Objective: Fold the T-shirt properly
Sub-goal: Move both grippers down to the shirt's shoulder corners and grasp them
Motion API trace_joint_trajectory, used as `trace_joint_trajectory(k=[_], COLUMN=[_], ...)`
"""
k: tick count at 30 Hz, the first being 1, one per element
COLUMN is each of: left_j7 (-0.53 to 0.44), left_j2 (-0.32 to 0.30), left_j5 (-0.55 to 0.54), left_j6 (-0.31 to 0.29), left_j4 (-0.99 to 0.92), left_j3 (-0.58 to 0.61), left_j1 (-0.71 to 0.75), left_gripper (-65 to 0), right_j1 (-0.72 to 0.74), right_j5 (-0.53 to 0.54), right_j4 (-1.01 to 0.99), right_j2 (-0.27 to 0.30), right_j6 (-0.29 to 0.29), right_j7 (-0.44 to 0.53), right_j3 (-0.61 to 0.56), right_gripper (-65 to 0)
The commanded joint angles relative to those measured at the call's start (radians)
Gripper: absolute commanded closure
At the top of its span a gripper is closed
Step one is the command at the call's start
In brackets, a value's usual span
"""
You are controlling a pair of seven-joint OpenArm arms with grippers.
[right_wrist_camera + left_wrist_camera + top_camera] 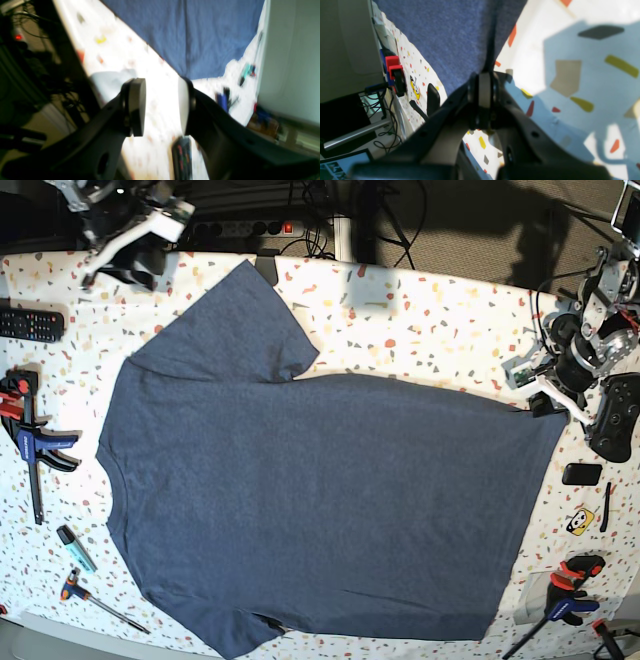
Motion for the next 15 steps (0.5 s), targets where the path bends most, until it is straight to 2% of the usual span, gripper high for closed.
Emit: trace_joint_trajectory(k=[1,7,15], left_j7=[-0.007,-0.007,-0.007], left_j2=[0.005,0.004,0.004], left_j5=[-0.009,-0.009,-0.009], left_j6=[-0.003,-0.001,0.019], left_j4=[0.003,0.003,0.003], left_j3=[0.003,0.003,0.003], left_j1=[-0.001,-0.003,-0.003], left_gripper=[0.0,0.0,0.0], right_j1=[0.025,0.182,0.211], right_j5=[-0.012,-0.055,-0.055], right_j4=[-0.004,-0.109,-0.147], right_j2=[0.009,0.014,0.065], right_j6=[-0.013,-0.012,-0.013], right_j7=[-0.005,-0.064,-0.082], right_j3=[-0.022,-0.154,-0.164], right_gripper=[-21.3,-21.2,-21.2])
